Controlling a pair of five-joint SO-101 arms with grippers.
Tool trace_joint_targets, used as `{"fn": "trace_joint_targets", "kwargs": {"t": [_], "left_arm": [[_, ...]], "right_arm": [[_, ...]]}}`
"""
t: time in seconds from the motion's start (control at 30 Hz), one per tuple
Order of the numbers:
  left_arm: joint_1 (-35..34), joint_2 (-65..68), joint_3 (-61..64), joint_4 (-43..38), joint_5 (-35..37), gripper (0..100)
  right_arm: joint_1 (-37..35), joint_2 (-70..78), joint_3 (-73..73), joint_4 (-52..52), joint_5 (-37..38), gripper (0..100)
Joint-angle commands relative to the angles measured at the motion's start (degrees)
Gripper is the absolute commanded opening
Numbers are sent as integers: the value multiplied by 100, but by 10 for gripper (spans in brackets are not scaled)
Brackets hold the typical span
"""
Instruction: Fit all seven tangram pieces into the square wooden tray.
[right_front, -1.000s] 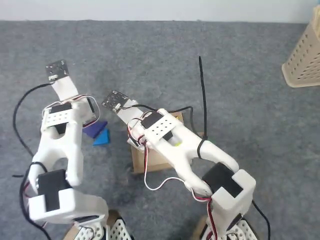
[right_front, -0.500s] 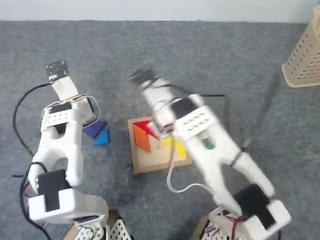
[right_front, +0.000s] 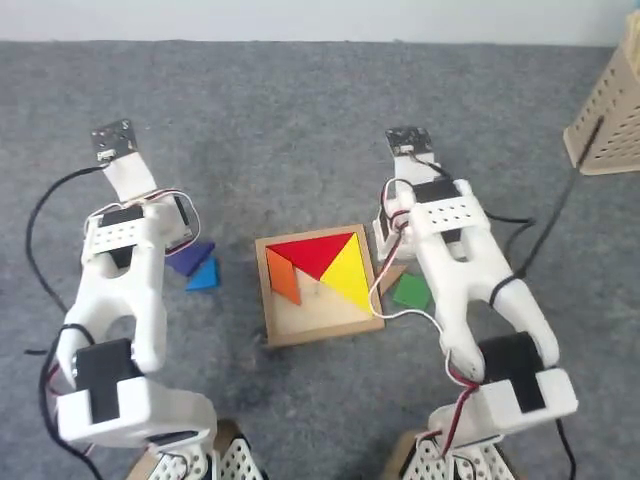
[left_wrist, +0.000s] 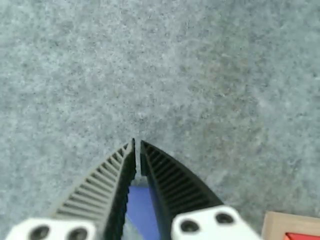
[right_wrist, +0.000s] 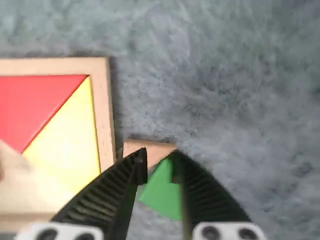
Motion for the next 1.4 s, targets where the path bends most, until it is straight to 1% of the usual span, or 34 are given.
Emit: {"fn": "trace_joint_targets", "kwargs": {"t": [0.0, 0.07, 0.2, 0.47, 0.63, 0.7, 0.87, 0.93, 1.0, 1.1, 1.2, 1.27, 1.37], "left_arm": [[-9, -237, -180, -114, 35, 12], [-9, -237, -180, -114, 35, 12], [-9, -237, -180, -114, 35, 12], [-9, -237, -180, -114, 35, 12], [-9, -237, -180, -114, 35, 12], [-9, -237, -180, -114, 35, 12], [-9, -237, -171, -114, 35, 12], [-9, -237, -180, -114, 35, 12], [-9, -237, -189, -114, 35, 12], [-9, -237, -189, -114, 35, 12], [0, -237, -189, -114, 35, 12], [62, -237, -189, -114, 35, 12], [70, -246, -180, -114, 26, 12]], "right_arm": [[-163, -22, -132, -312, -422, 180], [-163, 154, -53, -514, -545, 180], [-242, 558, -70, -673, -536, 180], [-365, 1165, -334, -602, -554, 181], [-312, 1182, -352, -251, -527, 184], [-75, 1051, -396, -198, -519, 182], [813, 312, -264, -189, -448, 180], [971, -84, -88, -189, -360, 180], [971, -505, 105, -189, -360, 181], [497, -1042, 413, -198, -334, 180], [-365, -1182, 730, -242, -308, 180], [-796, -1059, 835, -242, -123, 180], [-936, -646, 835, -259, 97, 180]]}}
